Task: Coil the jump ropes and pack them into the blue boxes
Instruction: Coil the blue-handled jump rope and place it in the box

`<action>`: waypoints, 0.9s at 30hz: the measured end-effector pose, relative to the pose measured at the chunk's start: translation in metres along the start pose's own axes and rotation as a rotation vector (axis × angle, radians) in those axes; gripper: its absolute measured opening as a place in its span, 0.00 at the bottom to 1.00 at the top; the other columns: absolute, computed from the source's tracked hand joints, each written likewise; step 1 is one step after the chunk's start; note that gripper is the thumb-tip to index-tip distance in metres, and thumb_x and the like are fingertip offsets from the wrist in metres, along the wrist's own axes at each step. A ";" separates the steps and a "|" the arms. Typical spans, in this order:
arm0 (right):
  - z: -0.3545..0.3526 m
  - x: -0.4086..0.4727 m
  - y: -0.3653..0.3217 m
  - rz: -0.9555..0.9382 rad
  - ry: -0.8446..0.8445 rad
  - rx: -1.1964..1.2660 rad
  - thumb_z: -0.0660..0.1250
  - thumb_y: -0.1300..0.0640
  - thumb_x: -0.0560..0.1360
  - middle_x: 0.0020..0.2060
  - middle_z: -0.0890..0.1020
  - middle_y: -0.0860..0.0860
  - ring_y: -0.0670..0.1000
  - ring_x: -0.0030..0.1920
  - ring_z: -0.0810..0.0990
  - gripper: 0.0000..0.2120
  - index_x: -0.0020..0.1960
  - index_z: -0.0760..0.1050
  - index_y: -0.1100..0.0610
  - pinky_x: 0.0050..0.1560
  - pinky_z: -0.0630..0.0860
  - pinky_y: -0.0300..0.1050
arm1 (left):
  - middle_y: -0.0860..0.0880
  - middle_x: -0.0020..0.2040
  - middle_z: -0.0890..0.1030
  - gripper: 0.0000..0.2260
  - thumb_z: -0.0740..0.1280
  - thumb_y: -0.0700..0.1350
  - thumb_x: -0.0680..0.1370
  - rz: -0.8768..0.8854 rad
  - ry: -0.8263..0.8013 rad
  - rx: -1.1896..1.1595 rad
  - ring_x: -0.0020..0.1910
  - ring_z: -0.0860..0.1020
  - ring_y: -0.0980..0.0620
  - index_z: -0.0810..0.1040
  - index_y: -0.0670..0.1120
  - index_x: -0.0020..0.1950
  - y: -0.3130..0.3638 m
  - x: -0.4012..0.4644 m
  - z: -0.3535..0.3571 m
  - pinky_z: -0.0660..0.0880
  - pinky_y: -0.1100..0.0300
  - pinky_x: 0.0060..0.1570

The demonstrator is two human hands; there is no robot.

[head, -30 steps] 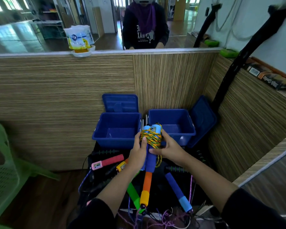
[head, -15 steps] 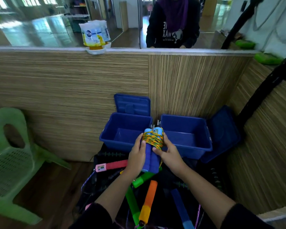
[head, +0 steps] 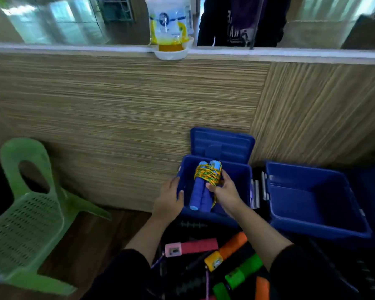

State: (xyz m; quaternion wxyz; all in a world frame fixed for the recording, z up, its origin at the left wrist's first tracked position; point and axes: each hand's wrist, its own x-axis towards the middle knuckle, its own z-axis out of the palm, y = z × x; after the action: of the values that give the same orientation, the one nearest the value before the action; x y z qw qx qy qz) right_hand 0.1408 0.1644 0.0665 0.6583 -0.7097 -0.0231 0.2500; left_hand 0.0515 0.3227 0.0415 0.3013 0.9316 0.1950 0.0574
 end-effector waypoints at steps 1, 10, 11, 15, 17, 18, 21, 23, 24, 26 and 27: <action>0.007 0.009 0.003 0.031 0.018 -0.008 0.66 0.69 0.74 0.54 0.78 0.50 0.51 0.56 0.77 0.28 0.70 0.65 0.56 0.60 0.74 0.47 | 0.44 0.74 0.65 0.22 0.61 0.43 0.81 0.026 -0.002 -0.001 0.73 0.63 0.46 0.63 0.42 0.75 -0.007 0.005 0.003 0.57 0.61 0.70; 0.042 0.056 0.045 0.134 -0.014 -0.431 0.67 0.65 0.75 0.58 0.78 0.58 0.53 0.55 0.76 0.29 0.72 0.60 0.58 0.50 0.69 0.39 | 0.43 0.74 0.65 0.30 0.48 0.56 0.79 0.200 0.040 -0.029 0.73 0.64 0.47 0.64 0.39 0.74 -0.034 0.015 0.027 0.54 0.64 0.71; 0.044 0.059 0.048 0.161 -0.029 -0.561 0.67 0.61 0.75 0.61 0.77 0.59 0.56 0.59 0.76 0.31 0.74 0.57 0.57 0.51 0.69 0.40 | 0.43 0.75 0.65 0.30 0.47 0.56 0.79 0.200 0.044 -0.015 0.73 0.64 0.47 0.63 0.38 0.75 -0.034 0.015 0.028 0.54 0.64 0.71; 0.046 0.066 0.045 0.265 -0.093 -0.857 0.66 0.51 0.76 0.68 0.72 0.59 0.59 0.68 0.70 0.36 0.76 0.49 0.58 0.61 0.67 0.44 | 0.43 0.75 0.64 0.32 0.46 0.57 0.78 0.199 0.058 0.026 0.73 0.64 0.46 0.63 0.38 0.75 -0.032 0.015 0.026 0.54 0.63 0.70; 0.046 0.066 0.042 0.272 -0.125 -0.934 0.65 0.49 0.76 0.68 0.71 0.58 0.58 0.68 0.70 0.36 0.76 0.49 0.59 0.62 0.67 0.44 | 0.44 0.75 0.64 0.32 0.44 0.57 0.78 0.196 0.036 0.030 0.73 0.64 0.46 0.62 0.39 0.75 -0.030 0.015 0.025 0.55 0.62 0.69; 0.044 0.066 0.041 0.261 -0.140 -0.977 0.65 0.48 0.76 0.68 0.71 0.57 0.58 0.68 0.70 0.35 0.75 0.51 0.59 0.61 0.67 0.45 | 0.43 0.75 0.64 0.32 0.44 0.57 0.78 0.191 0.029 0.035 0.72 0.65 0.45 0.63 0.39 0.75 -0.029 0.014 0.024 0.58 0.60 0.70; 0.038 0.059 0.039 0.220 -0.136 -1.006 0.66 0.48 0.76 0.59 0.78 0.57 0.58 0.61 0.75 0.22 0.64 0.69 0.59 0.54 0.71 0.44 | 0.41 0.72 0.69 0.29 0.47 0.55 0.79 0.172 0.022 0.087 0.67 0.72 0.42 0.68 0.38 0.71 -0.027 0.010 0.023 0.71 0.49 0.64; 0.031 0.050 0.035 0.183 -0.082 -0.944 0.67 0.49 0.75 0.40 0.78 0.52 0.55 0.49 0.75 0.10 0.43 0.72 0.55 0.37 0.68 0.39 | 0.41 0.67 0.75 0.25 0.52 0.52 0.79 0.168 0.033 0.154 0.59 0.79 0.42 0.74 0.38 0.67 -0.025 0.005 0.021 0.78 0.46 0.54; 0.027 0.044 0.031 0.163 -0.047 -0.917 0.68 0.49 0.74 0.37 0.76 0.52 0.54 0.47 0.74 0.12 0.39 0.70 0.55 0.33 0.66 0.38 | 0.42 0.65 0.77 0.23 0.54 0.52 0.78 0.164 0.044 0.186 0.57 0.80 0.43 0.76 0.39 0.65 -0.024 0.002 0.020 0.80 0.46 0.50; 0.017 0.032 0.024 0.114 -0.020 -0.878 0.69 0.49 0.74 0.49 0.80 0.58 0.56 0.54 0.77 0.15 0.51 0.76 0.60 0.44 0.71 0.43 | 0.43 0.63 0.79 0.22 0.56 0.51 0.77 0.161 0.067 0.226 0.57 0.80 0.44 0.78 0.41 0.63 -0.017 -0.008 0.019 0.80 0.43 0.48; 0.012 0.025 0.020 0.091 -0.009 -0.856 0.69 0.50 0.74 0.58 0.79 0.59 0.57 0.60 0.76 0.21 0.61 0.73 0.63 0.53 0.71 0.44 | 0.44 0.63 0.79 0.21 0.57 0.51 0.77 0.158 0.062 0.238 0.58 0.80 0.45 0.78 0.41 0.63 -0.013 -0.014 0.018 0.79 0.42 0.49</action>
State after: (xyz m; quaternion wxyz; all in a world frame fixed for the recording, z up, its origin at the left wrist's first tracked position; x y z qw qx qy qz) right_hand 0.1519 0.1813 0.0391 0.2924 -0.9181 -0.0962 0.2497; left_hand 0.0387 0.3165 0.0194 0.1768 0.9710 0.1355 0.0862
